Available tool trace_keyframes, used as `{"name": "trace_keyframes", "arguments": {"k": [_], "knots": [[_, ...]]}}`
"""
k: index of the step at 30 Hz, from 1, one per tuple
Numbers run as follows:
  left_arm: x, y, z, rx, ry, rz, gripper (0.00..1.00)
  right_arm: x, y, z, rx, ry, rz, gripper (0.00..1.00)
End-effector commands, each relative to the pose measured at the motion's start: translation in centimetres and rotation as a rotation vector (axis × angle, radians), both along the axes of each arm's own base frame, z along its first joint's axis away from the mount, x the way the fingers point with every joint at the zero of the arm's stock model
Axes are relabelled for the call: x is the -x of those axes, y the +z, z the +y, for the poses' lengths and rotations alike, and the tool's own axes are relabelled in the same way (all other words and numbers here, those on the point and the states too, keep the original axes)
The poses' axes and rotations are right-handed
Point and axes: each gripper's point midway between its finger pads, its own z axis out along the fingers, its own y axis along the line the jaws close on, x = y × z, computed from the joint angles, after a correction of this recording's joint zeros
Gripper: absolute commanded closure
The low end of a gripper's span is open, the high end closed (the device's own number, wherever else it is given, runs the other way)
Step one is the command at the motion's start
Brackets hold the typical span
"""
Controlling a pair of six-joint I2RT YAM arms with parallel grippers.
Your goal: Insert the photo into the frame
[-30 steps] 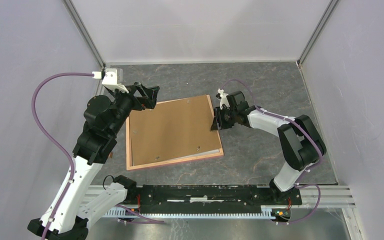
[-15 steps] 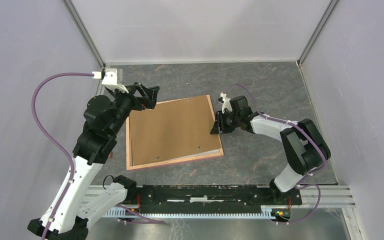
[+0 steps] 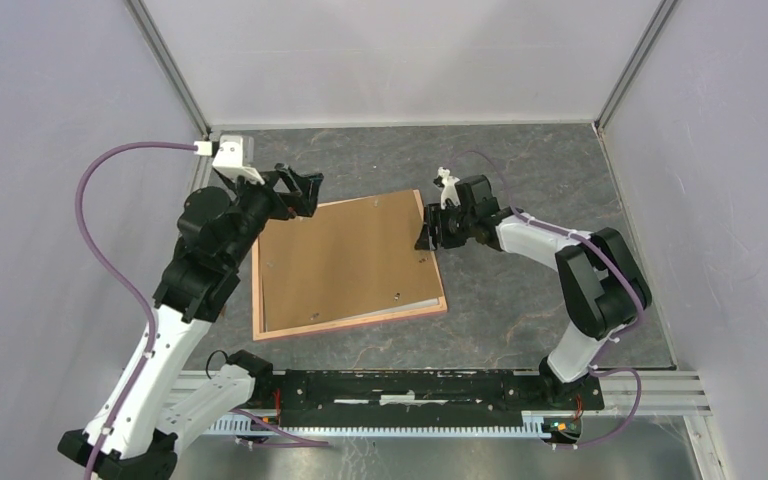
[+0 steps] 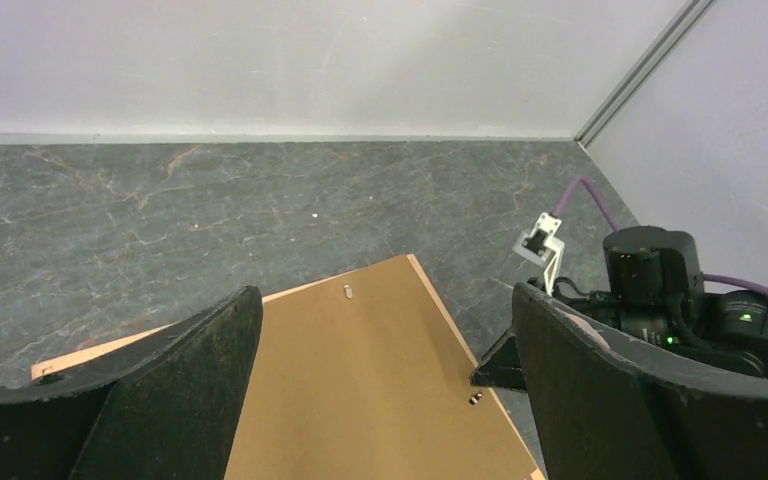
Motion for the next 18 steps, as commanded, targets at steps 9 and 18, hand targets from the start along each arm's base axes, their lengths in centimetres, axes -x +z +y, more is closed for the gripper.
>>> {"name": "trace_keyframes", "arguments": {"k": [9, 18], "knots": [[-3.5, -16.5, 5.9, -0.072, 0.352, 0.618, 0.0, -2.1, 1.7, 0.3, -0.082, -0.038, -0.184, 0.24], [-1.9, -26.5, 15.4, 0.092, 0.671, 0.875, 0.0, 0.0, 0.7, -0.4, -0.097, 0.026, -0.171, 0.23]]}}
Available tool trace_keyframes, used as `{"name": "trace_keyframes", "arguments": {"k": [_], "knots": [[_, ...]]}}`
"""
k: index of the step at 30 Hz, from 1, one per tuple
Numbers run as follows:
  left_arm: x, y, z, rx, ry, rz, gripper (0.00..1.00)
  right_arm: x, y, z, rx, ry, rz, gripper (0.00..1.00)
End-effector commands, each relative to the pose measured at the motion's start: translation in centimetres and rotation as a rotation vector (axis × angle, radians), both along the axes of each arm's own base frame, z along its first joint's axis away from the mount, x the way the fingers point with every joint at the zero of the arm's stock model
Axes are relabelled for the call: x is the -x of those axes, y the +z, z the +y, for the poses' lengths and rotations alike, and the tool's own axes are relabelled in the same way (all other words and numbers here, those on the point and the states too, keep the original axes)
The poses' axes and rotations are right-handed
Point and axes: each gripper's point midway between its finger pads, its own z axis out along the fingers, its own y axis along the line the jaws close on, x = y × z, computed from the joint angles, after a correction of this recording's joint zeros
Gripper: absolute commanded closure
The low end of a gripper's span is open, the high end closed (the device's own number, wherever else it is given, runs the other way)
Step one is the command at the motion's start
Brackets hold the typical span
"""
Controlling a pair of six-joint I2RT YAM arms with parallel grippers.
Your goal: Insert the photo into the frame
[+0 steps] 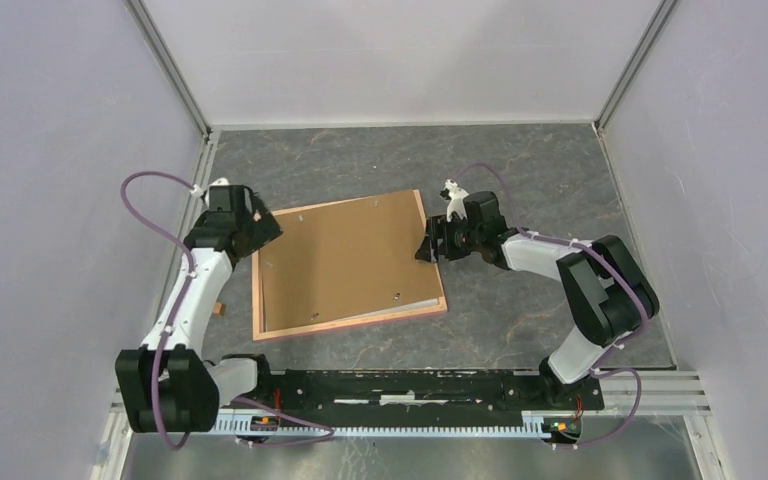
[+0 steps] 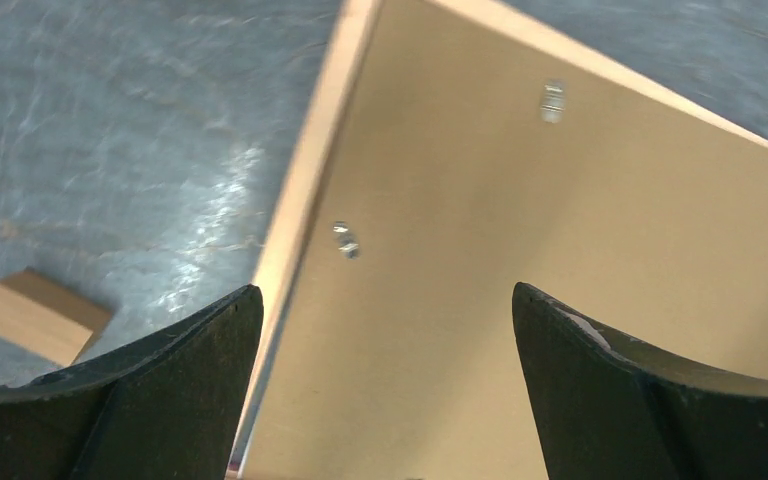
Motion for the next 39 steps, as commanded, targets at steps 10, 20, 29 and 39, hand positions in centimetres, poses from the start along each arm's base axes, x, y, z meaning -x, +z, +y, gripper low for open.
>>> {"name": "trace_keyframes", "arguments": {"k": [10, 20, 29, 39], "knots": [[-1.3, -8.0, 1.8, 0.313, 0.125, 0.109, 0.0, 0.7, 1.1, -0.7, -0.059, 0.048, -0.057, 0.23], [1.2, -10.9, 0.2, 0.387, 0.128, 0.194, 0.0, 1.7, 0.8, -1.6, -0.048, 0.043, -0.036, 0.23], [1.5, -7.7, 4.8, 0.167, 0.276, 0.043, 0.0, 2.0, 0.8, -2.2, -0.045, 0.041, -0.037, 0.23], [2.2, -11.2, 2.9, 0.285, 0.287, 0.112, 0.0, 3.3, 1.3, -1.6, -0.097, 0.07, -0.012, 0.29]]}}
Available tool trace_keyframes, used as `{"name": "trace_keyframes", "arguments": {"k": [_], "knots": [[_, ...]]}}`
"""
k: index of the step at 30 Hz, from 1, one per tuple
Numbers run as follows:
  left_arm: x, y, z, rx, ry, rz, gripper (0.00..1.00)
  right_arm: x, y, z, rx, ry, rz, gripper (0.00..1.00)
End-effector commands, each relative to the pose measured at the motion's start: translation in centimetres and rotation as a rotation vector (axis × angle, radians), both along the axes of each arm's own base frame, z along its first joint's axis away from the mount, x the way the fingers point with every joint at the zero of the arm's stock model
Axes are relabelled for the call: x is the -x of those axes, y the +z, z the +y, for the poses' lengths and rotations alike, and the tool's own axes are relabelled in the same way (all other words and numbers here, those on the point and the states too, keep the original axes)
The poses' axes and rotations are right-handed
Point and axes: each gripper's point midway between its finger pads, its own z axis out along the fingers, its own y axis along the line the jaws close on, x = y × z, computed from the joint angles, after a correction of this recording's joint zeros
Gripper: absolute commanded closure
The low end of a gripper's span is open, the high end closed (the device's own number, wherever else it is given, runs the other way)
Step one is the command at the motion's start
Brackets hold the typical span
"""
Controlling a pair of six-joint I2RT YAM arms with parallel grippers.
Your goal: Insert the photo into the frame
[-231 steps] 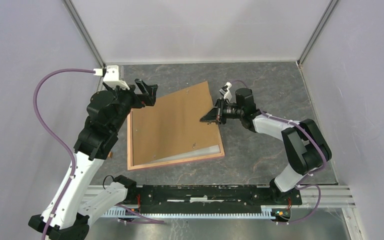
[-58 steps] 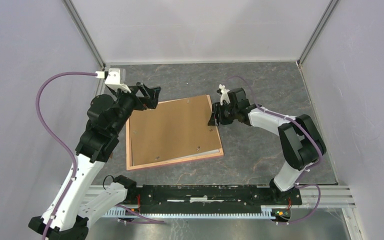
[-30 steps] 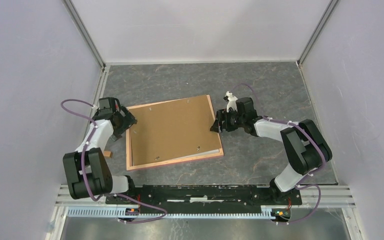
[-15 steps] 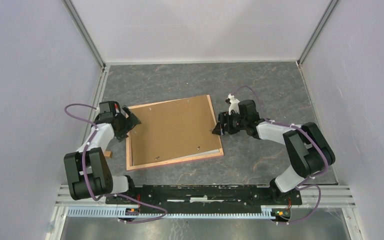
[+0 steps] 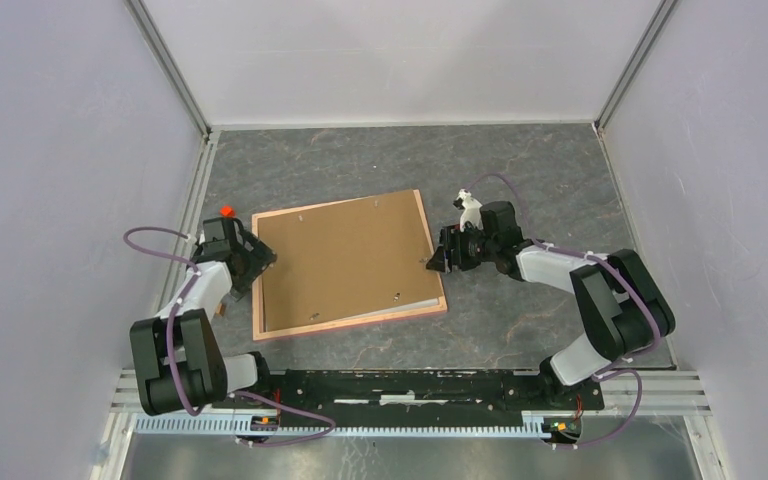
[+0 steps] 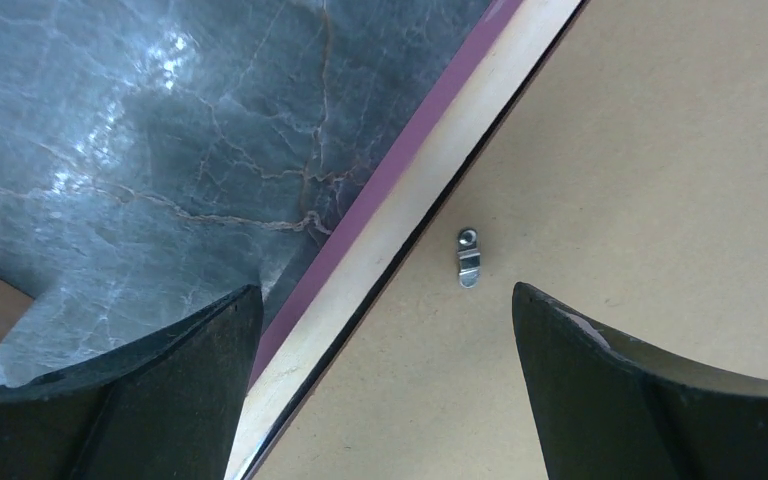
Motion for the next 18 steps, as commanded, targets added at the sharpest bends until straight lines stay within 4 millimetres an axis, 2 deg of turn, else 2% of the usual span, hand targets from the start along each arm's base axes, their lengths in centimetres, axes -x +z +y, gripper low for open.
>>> {"name": "trace_keyframes", "arguments": {"k": [1, 5, 8, 14, 18], "knots": [[-1.1, -0.4, -1.2, 0.085, 0.008, -0.026, 0.0, 0.8, 1.7, 0.7, -0.06, 0.041, -0.025, 0.3], [-1.1, -0.8, -2.8, 0.17, -0.011, -0.029, 0.0, 1.4, 2.0, 0.6, -0.074, 0.046, -0.027, 0.36], [-0.8, -1.3, -3.4, 0.205, -0.009, -0.04, 0.0, 1.2, 2.0, 0.5, -0.074, 0.029, -0.037, 0.39], [-0.3, -1.9, -3.6, 0.215, -0.007, -0.023, 0.0, -0.6, 2.1, 1.0, -0.071, 0.016, -0.047, 0.49], [-0.2, -1.9, -3.5, 0.207, -0.01, -0.023, 0.0, -1.6, 1.6, 1.1, -0.052, 0.005, -0.045, 0.52]]}}
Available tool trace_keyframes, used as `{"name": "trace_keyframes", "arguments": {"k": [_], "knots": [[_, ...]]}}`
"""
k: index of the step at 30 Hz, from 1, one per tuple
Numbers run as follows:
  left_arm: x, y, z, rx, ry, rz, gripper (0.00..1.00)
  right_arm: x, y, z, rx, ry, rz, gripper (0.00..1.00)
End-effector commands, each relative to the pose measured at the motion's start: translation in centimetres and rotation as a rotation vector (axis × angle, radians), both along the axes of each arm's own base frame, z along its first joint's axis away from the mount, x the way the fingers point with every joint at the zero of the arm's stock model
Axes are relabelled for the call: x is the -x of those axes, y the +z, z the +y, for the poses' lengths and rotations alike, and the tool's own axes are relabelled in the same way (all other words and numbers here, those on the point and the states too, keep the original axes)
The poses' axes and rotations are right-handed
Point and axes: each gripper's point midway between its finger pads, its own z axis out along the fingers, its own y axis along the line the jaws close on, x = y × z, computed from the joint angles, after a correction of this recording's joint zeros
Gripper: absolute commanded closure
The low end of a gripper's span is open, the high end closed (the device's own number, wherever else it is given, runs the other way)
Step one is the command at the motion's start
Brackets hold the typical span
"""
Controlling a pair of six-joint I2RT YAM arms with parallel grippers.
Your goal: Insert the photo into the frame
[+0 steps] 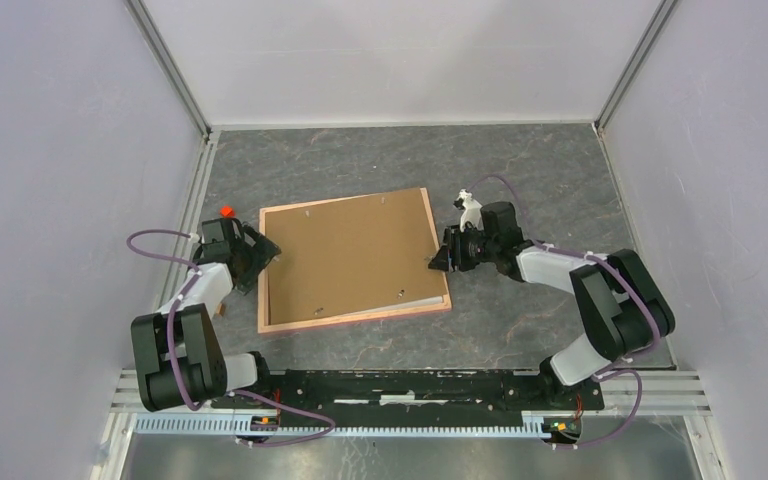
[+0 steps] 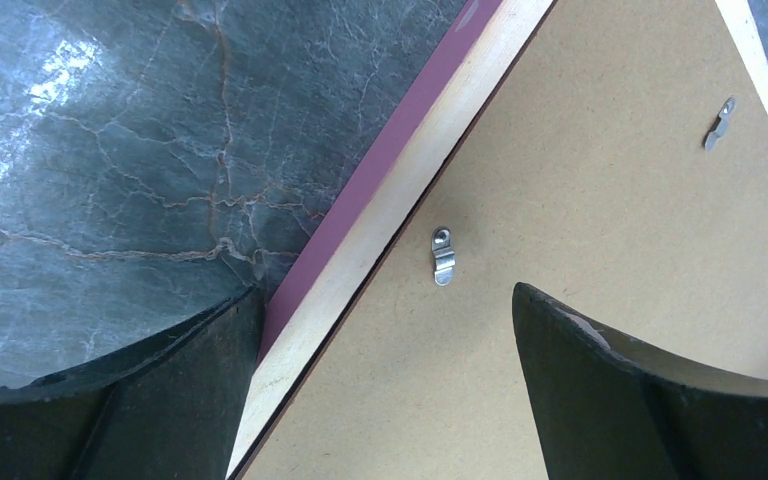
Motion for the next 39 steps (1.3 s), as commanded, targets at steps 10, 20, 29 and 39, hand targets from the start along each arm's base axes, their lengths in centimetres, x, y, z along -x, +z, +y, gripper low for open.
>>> {"name": "trace_keyframes", "arguments": {"k": [10, 20, 29, 39], "knots": [[1.8, -1.5, -1.5, 0.08, 0.006, 0.057, 0.0, -3.2, 0.1, 0.6, 0.011, -0.021, -0.05, 0.52], [2.8, -1.9, -2.1, 0.117, 0.042, 0.062, 0.0, 1.8, 0.5, 1.9, -0.199, 0.011, 0.059, 0.52], [3.2, -1.5, -2.1, 0.126, 0.074, 0.042, 0.0, 3.5, 2.3, 2.6, -0.342, -0.011, 0.095, 0.52], [2.2, -0.8, -3.3, 0.166, -0.019, 0.017, 0.0, -1.5, 2.5, -2.8, 0.15, -0.085, -0.161, 0.28]]}}
